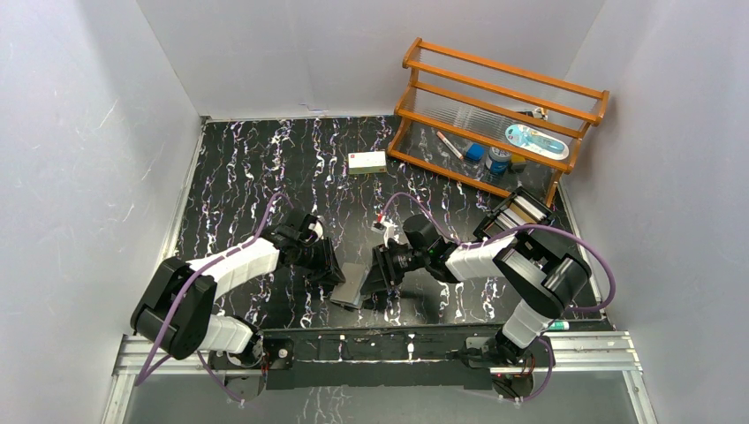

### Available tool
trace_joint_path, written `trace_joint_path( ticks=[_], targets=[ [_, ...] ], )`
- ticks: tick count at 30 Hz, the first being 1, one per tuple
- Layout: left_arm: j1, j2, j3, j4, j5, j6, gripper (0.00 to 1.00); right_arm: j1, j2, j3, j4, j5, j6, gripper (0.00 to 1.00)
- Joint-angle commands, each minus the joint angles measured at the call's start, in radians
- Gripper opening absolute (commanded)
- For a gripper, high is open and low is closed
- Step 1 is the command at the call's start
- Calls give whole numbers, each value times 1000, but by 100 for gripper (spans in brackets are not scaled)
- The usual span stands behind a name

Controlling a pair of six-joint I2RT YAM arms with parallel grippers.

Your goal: Put the credit cards into the card holder

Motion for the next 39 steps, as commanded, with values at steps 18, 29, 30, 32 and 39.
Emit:
trace_joint_path(
  ticks=[18, 29, 30, 32, 39],
  targets=[
    [-96, 40, 41, -86, -88, -37, 37, 20, -374, -54, -394, 445, 223, 42],
    [-147, 44, 78, -88, -199, -93, 22, 77, -305, -68, -326, 474, 368, 37],
    [-154, 44, 80, -87, -211, -109, 22, 86, -302, -72, -318, 480, 382, 36],
    [-173, 38, 89, -84, -225, -123, 23, 101, -288, -74, -310, 498, 403, 36],
    [-183, -20, 105, -96, -191, -126, 40, 110, -243, -69, -262, 521, 424, 34]
  ],
)
